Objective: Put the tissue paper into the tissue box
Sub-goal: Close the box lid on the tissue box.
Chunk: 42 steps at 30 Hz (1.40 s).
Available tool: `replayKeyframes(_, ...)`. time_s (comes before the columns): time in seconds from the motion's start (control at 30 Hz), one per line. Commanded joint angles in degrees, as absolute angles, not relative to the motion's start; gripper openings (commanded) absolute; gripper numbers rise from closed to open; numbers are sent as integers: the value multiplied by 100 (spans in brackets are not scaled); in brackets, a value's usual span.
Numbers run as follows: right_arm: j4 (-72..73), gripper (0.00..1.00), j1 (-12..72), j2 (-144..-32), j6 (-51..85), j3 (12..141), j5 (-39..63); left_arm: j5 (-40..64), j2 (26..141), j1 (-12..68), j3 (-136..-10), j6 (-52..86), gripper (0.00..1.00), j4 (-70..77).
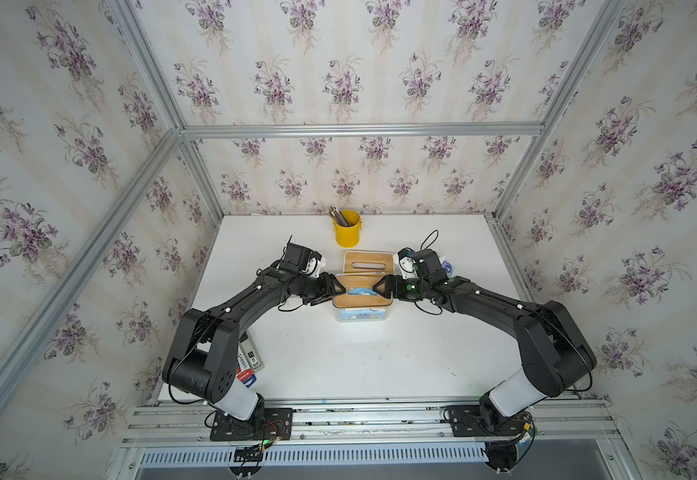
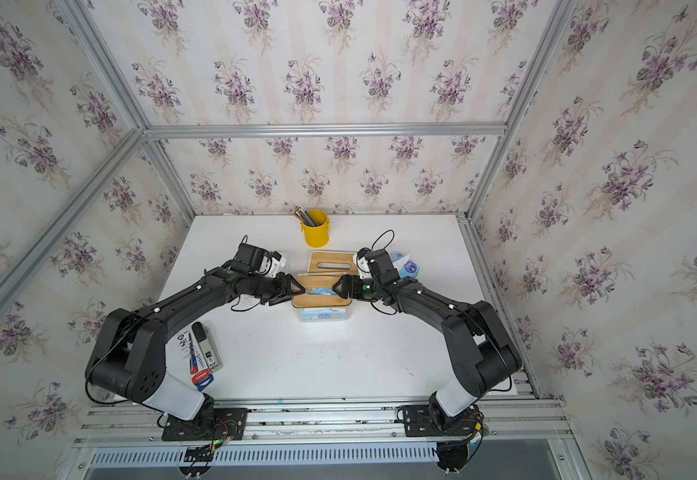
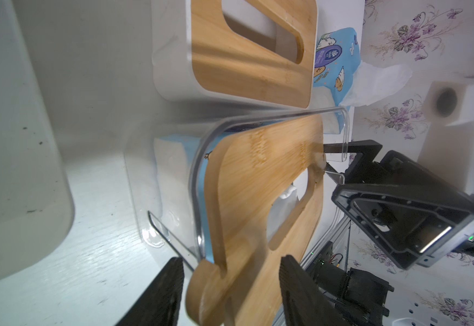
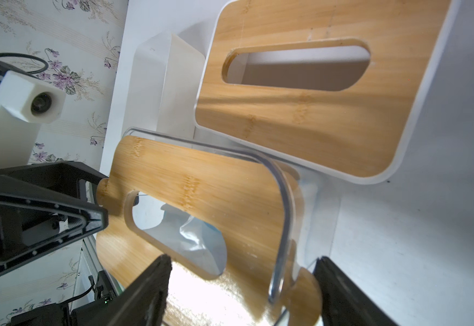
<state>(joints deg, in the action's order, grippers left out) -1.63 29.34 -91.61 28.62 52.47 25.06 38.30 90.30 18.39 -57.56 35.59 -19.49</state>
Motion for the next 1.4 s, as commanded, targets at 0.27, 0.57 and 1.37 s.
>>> replayKeyframes(0.27,-230,85,2962,-9127,2612,5410,2413,3761,8980,1724,-5792,3229,61,-2104)
replayKeyframes(0.57,-245,85,2962,-9174,2582,5440,2414,3498,9037,1564,-6043,2892,61,-2402)
replayKeyframes(1.37,192,81,2971,-9224,2834,5408,2869,3909,9337,1826,-6082,3034,50,-1842)
